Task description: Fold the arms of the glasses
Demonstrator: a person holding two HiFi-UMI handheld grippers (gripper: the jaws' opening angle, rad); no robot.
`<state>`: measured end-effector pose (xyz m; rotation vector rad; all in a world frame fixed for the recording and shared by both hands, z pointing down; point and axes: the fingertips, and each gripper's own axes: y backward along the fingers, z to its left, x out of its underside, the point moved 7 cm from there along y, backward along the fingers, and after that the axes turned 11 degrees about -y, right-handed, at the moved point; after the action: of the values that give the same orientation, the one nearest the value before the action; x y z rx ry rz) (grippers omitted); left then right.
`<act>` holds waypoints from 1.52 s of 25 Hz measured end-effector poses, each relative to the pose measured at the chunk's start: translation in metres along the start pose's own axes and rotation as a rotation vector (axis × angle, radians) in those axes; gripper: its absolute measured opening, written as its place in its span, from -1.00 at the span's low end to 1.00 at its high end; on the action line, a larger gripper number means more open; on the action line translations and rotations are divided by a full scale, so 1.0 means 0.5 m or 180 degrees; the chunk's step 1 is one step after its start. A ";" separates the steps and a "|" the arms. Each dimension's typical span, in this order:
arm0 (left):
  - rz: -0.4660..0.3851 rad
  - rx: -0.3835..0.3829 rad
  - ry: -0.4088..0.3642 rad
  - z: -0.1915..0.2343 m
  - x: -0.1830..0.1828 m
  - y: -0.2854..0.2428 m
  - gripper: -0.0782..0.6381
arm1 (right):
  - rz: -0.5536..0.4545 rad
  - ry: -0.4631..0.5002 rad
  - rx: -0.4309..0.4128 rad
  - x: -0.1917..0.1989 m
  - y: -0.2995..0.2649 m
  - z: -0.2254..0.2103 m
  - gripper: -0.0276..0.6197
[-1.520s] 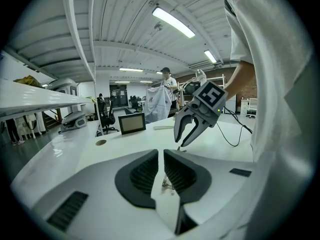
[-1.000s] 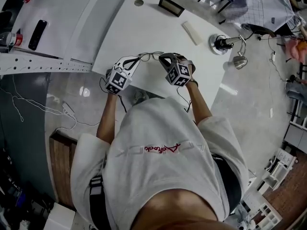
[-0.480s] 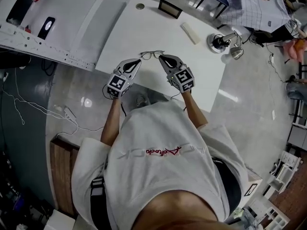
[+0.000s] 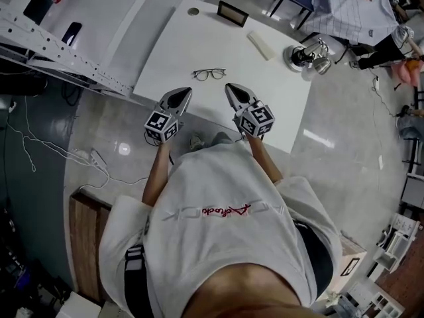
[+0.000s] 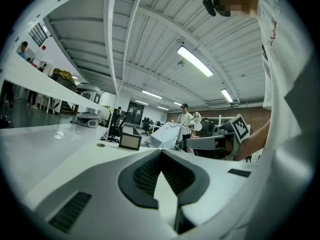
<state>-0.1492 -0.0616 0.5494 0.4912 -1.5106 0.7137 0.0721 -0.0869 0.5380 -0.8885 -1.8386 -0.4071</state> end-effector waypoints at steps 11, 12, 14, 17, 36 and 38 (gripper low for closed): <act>0.0013 -0.0099 0.0072 -0.124 -0.015 0.006 -0.70 | 0.0177 0.0290 -0.0223 0.014 0.097 0.022 -0.85; 0.0019 -0.0104 0.0064 -0.142 -0.016 0.006 -0.70 | 0.0204 0.0324 -0.0246 0.018 0.112 0.026 -0.85; 0.0049 -0.0117 0.0045 -0.174 -0.012 0.011 -0.70 | 0.0244 0.0382 -0.0296 0.028 0.135 0.036 -0.85; 0.0111 -0.0112 0.0024 -0.220 0.004 0.021 -0.70 | 0.0249 0.0427 -0.0339 0.040 0.163 0.050 -0.86; 0.0035 -0.0197 -0.0077 -0.423 0.014 0.113 -0.70 | 0.0199 0.0466 -0.0406 0.118 0.343 0.133 -0.86; 0.0032 -0.0209 -0.0092 -0.437 0.018 0.128 -0.70 | 0.0194 0.0476 -0.0409 0.127 0.357 0.145 -0.86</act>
<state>-0.0369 0.1365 0.5439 0.4460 -1.5595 0.6652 0.1419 0.1033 0.5427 -0.9725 -1.6592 -0.5439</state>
